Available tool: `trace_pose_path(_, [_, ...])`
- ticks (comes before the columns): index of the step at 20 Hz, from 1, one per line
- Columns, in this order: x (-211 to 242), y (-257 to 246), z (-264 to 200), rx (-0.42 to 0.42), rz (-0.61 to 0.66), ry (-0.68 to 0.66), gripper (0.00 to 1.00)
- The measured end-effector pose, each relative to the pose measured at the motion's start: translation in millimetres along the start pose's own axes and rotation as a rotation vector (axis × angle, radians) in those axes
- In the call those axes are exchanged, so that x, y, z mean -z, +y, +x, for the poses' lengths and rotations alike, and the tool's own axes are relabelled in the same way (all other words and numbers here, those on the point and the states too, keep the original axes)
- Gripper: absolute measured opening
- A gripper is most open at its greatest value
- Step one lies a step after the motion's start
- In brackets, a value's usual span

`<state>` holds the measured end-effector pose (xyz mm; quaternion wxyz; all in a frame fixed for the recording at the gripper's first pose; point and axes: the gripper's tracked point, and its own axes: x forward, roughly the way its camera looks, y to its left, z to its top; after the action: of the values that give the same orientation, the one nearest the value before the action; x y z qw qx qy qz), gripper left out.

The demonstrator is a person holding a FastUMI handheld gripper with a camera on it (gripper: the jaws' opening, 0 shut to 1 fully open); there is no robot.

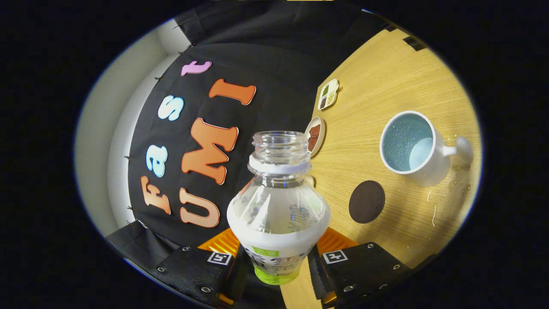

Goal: Take the bottle from table, then pour the juice into the cup, finally place the bottle on the coaster

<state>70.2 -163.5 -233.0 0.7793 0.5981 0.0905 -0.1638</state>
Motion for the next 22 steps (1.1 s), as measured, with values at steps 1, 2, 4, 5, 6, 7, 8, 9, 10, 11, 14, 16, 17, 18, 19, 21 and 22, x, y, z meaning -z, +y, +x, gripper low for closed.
trace_pose_path(1, [0.1,1.2,-0.7,-0.002,0.026,0.002,0.62])
trace_pose_path(2, [0.2,2.6,0.7,-0.004,0.05,0.003,0.62])
trace_pose_path(4, [-2.0,5.6,2.1,-0.009,0.097,0.002,0.62])
trace_pose_path(5, [-2.3,6.6,2.0,-0.01,0.118,-0.001,0.62])
trace_pose_path(6, [-3.2,8.3,3.1,-0.009,0.139,-0.004,0.62])
trace_pose_path(7, [-2.9,7.0,4.7,-0.01,0.15,-0.004,0.62])
trace_pose_path(8, [-4.0,7.8,6.1,-0.011,0.165,-0.005,0.62])
trace_pose_path(9, [-4.2,8.8,5.8,-0.011,0.179,-0.005,0.62])
trace_pose_path(10, [-4.6,9.8,8.1,-0.012,0.196,-0.004,0.62])
trace_pose_path(11, [-5.5,11.7,7.3,-0.014,0.213,-0.001,0.62])
trace_pose_path(14, [-6.6,13.4,12.4,-0.019,0.257,0.003,0.62])
trace_pose_path(16, [-6.9,14.4,13.6,-0.018,0.28,0.004,0.62])
trace_pose_path(17, [-8.0,13.2,13.0,-0.017,0.292,0.003,0.62])
trace_pose_path(18, [-8.8,12.3,13.4,-0.019,0.302,0.003,0.62])
trace_pose_path(19, [-9.8,13.5,12.2,-0.013,0.315,-0.002,0.62])
trace_pose_path(21, [-10.4,13.2,10.3,-0.006,0.334,-0.004,0.62])
trace_pose_path(22, [-10.1,12.5,10.4,-0.001,0.346,-0.004,0.62])
